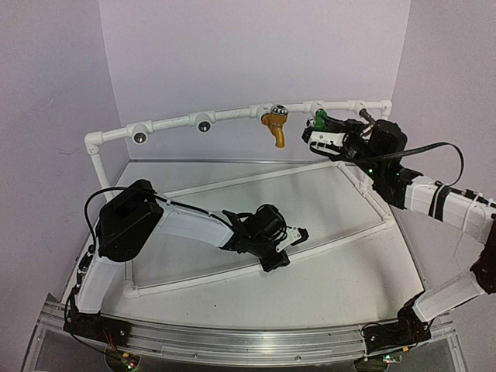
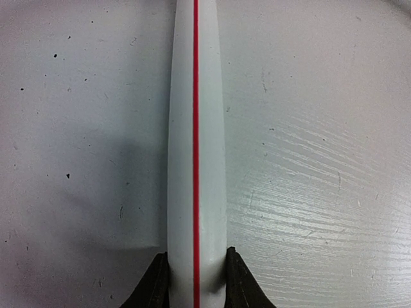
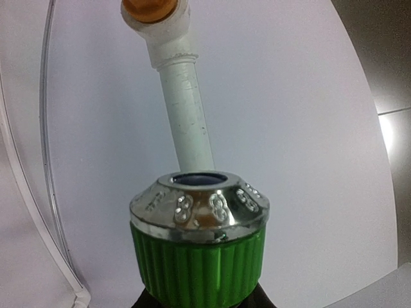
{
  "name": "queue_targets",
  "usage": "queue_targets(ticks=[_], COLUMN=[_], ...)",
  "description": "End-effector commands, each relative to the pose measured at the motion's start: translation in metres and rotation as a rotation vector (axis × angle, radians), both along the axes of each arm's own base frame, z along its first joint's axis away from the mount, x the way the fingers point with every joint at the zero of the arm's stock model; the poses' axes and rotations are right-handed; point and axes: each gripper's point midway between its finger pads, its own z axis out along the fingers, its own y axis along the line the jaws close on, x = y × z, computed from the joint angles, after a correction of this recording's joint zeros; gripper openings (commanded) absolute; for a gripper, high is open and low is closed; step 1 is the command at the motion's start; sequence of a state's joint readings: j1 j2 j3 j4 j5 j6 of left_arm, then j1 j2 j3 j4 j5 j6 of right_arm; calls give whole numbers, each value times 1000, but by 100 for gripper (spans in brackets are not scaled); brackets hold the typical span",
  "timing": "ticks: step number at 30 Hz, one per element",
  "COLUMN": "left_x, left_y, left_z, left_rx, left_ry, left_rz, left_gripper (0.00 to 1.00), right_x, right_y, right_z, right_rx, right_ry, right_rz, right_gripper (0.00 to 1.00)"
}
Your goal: Install the water faucets
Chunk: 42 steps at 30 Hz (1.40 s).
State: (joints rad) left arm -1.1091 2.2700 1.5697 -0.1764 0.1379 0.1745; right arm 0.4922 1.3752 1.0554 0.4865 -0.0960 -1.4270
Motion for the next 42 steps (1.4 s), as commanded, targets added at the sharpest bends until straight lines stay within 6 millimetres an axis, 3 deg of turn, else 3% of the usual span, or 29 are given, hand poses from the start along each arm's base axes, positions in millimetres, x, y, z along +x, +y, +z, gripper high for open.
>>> queue_targets(ticks=[1,16,42], left_x=[-79,-92,-96], left_y=[29,27,29], left_z=[-57,-66,-70], left_rx=[165,185,208], left_ry=[240,283,294], left_rz=[-176,-212,-223], left_gripper=[0,0,0], right_x=[26,37,46], right_y=[-33,-51,-64], right_z=[-5,-24,-33], right_rx=[102,290,623], right_ry=[57,117,182], right_rz=[-176,-275,-302], right_gripper=[0,0,0])
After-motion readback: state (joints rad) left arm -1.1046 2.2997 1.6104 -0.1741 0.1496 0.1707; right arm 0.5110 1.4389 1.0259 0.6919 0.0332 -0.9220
